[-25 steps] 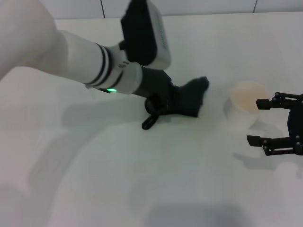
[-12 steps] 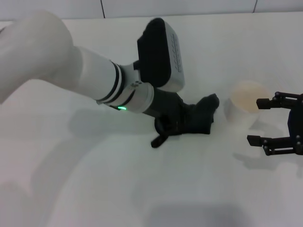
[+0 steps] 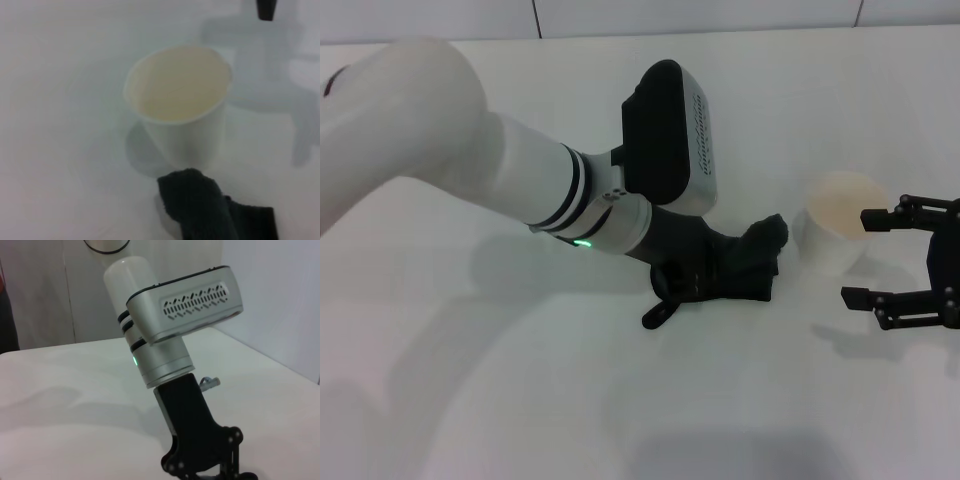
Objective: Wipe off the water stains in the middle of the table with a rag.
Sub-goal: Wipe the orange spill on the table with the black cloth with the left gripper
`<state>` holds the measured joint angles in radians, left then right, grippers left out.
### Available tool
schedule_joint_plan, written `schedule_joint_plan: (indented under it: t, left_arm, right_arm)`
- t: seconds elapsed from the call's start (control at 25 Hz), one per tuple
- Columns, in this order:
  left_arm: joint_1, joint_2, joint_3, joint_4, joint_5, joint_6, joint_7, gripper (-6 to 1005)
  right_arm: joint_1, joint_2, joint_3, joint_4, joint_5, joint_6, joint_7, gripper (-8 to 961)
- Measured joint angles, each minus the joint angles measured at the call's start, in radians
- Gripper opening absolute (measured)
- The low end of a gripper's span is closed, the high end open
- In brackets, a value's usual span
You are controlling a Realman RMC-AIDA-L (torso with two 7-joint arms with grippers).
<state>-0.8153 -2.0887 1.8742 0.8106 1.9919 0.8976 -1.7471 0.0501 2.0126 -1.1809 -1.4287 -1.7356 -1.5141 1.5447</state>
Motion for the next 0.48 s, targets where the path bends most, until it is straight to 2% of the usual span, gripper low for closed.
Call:
schedule_joint_plan:
  t: [0.48]
  left_arm:
    - [-0.004, 0.005, -0.113, -0.047, 0.093, -0.051, -0.001, 66]
  right_arm:
    - [-0.006, 0.0, -0.003, 0.001, 0.002, 0.0, 0.0, 857]
